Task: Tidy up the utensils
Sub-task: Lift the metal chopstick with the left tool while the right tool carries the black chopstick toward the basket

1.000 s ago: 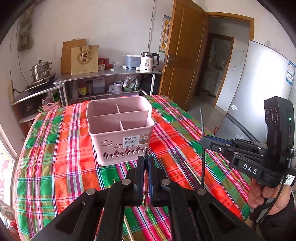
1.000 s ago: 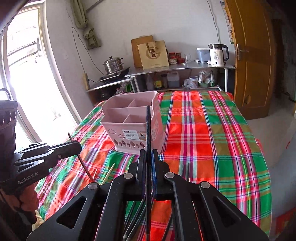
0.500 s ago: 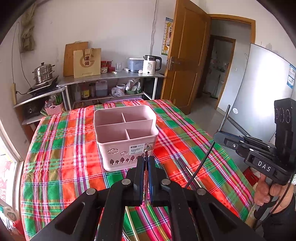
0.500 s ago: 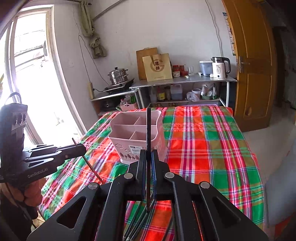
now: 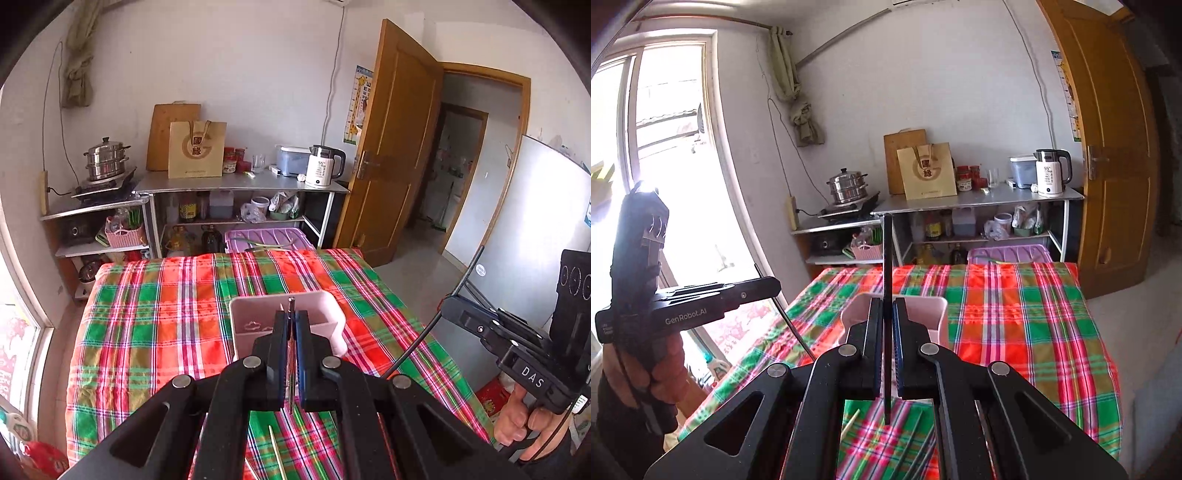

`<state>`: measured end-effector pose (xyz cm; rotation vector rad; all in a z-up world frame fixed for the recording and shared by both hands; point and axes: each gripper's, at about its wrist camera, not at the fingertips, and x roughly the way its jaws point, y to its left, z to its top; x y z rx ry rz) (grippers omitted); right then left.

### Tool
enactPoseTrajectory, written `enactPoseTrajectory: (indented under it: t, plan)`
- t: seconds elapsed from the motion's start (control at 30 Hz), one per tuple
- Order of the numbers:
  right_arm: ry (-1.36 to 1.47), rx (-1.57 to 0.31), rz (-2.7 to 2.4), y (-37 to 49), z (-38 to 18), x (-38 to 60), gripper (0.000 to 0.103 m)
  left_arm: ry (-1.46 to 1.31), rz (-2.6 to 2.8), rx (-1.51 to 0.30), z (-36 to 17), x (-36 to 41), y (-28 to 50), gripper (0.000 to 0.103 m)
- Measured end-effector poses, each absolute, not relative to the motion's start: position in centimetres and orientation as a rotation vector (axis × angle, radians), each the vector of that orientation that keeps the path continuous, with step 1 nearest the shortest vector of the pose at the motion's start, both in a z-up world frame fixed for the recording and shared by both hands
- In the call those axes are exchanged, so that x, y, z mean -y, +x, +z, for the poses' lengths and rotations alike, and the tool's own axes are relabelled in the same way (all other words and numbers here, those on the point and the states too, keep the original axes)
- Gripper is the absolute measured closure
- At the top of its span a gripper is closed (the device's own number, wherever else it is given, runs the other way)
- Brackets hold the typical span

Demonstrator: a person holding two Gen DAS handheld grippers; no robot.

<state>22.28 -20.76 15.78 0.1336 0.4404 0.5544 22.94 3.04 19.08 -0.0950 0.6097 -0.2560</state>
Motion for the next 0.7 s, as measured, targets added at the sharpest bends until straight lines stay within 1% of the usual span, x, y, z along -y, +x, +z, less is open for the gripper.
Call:
enactPoseTrajectory:
  t: [0.17,0.33,0.5,0.7]
  plan:
    - [0.167,-0.410,0.565,24.5,17.3,19.8,0.098,-0.118,-0.237,-0.582,20.9,-4.2,25.5,0.099]
    - [0.195,-0.390,0.569,26.6,17.8,18.5,0.098,-0.123,-0.219,-0.577,20.9,-4.9,28.2,0.099]
    - [0.185,-0.404,0.571,28.5,16.7,16.9,0.098,-0.153,-0.222,-0.592,19.1,-5.6,30.4,0.099]
    - [0.179,-0.487,0.567,30.3,13.2,16.1,0.098,-0.174,-0.233,-0.643,15.4,-6.2,31.9,0.099]
